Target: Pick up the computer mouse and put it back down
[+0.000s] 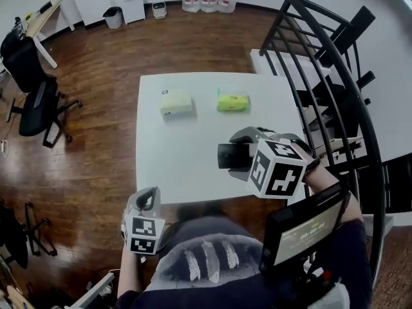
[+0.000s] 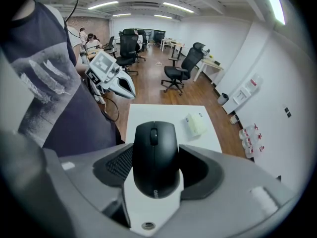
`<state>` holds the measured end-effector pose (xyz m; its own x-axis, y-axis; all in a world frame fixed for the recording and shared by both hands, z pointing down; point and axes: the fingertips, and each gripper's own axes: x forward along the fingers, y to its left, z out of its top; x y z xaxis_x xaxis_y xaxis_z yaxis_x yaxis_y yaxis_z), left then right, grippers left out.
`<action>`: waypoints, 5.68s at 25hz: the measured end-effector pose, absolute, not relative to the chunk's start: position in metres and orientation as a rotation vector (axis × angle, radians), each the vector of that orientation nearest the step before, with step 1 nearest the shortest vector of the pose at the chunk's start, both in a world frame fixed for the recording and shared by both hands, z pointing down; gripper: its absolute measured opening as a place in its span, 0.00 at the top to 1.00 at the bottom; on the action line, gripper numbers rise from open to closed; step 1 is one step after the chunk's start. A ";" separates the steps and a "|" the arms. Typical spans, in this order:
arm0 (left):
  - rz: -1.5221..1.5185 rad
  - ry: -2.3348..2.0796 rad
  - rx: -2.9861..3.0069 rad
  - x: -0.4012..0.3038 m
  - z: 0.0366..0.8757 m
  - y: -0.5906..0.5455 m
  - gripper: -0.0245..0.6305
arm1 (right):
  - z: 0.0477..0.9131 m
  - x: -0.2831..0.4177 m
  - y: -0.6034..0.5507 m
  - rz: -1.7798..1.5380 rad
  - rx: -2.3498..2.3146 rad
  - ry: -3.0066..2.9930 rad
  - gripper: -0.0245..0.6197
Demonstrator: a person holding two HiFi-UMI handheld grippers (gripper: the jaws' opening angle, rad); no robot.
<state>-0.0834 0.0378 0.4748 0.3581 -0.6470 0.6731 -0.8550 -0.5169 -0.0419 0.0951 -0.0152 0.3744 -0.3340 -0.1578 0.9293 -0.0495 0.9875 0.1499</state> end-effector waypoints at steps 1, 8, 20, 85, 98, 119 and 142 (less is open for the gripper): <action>0.926 -1.323 2.313 -0.082 0.475 0.036 0.94 | 0.372 0.097 -0.016 -0.112 0.157 -1.911 0.51; 0.926 -1.289 2.341 -0.077 0.478 0.027 0.94 | 0.366 0.104 -0.021 -0.113 0.200 -1.902 0.51; 0.915 -1.215 2.376 -0.079 0.484 0.019 0.94 | 0.342 0.102 -0.031 -0.115 0.291 -1.901 0.51; 0.992 -1.092 2.239 -0.101 0.544 -0.015 0.94 | 0.659 0.116 -0.186 0.837 0.977 -1.629 0.51; 1.000 -1.138 2.205 -0.117 0.546 -0.004 0.94 | 0.649 0.113 -0.194 0.747 0.996 -1.700 0.45; 1.023 -1.040 2.340 -0.115 0.536 0.034 0.94 | 0.414 0.048 -0.077 0.633 0.937 -2.464 0.96; 1.018 -1.136 2.334 -0.010 0.497 0.055 0.94 | 0.398 0.134 -0.032 0.697 0.905 -2.567 0.96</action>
